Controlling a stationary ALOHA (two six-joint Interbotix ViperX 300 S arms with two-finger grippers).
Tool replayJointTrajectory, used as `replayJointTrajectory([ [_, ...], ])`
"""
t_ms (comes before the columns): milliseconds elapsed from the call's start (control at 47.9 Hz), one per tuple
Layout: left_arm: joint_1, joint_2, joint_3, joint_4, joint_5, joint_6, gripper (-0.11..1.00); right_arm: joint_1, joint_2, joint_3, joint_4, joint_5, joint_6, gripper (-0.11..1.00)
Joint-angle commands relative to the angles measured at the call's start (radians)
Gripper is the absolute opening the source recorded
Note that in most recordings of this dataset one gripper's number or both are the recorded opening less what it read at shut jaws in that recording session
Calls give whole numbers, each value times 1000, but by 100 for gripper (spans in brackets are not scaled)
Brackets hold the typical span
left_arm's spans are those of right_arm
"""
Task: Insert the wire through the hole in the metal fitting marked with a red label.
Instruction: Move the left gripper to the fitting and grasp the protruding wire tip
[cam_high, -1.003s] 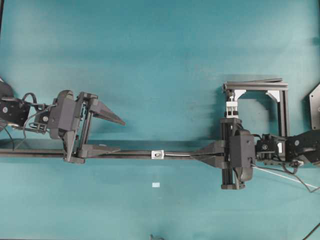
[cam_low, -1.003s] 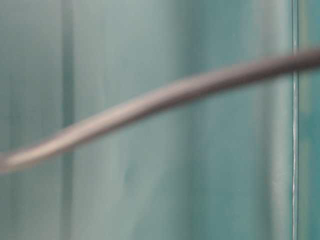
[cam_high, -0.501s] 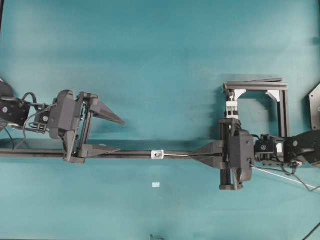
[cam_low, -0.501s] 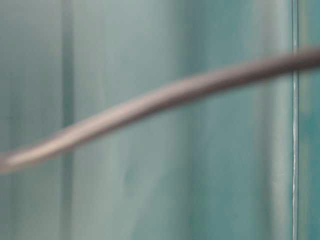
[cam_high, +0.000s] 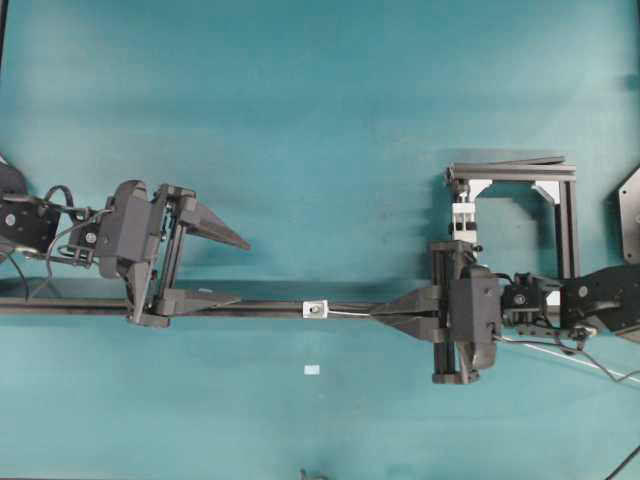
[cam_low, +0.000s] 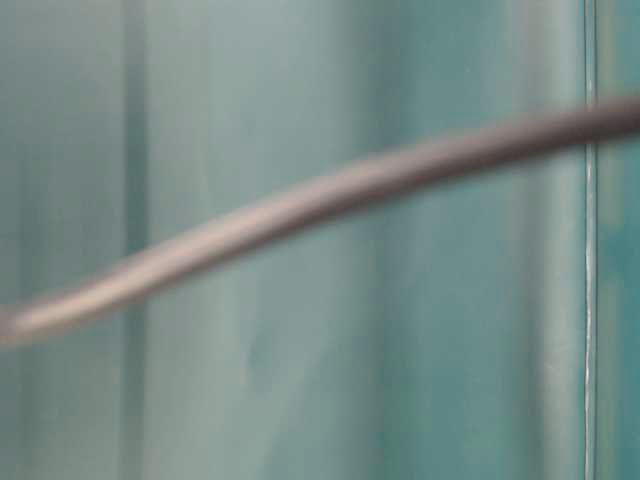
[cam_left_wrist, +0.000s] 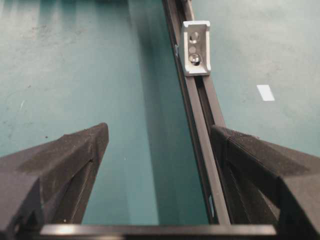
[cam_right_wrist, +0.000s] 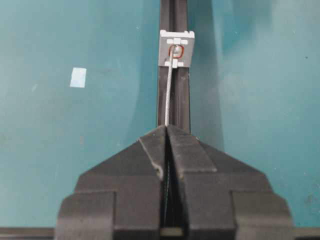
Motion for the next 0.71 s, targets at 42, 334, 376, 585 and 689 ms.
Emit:
replayJointTrajectory([
  [42, -5, -11, -21, 3, 11, 0, 73, -8, -6, -25, -3, -11, 0, -1],
  [334, -5, -8, -77, 3, 104, 0, 73, -26, 18, -48, -3, -11, -2, -1],
  [376, -5, -8, -87, 3, 117, 0, 73, -29, 20, -51, -5, -12, -2, -1],
  [585, -5, -3, -115, 3, 138, -3, 73, -40, 23, -69, -48, -11, -6, -1],
  [689, -5, 6, -132, 3, 138, -25, 73, -49, 26, -77, -64, -8, -6, -1],
])
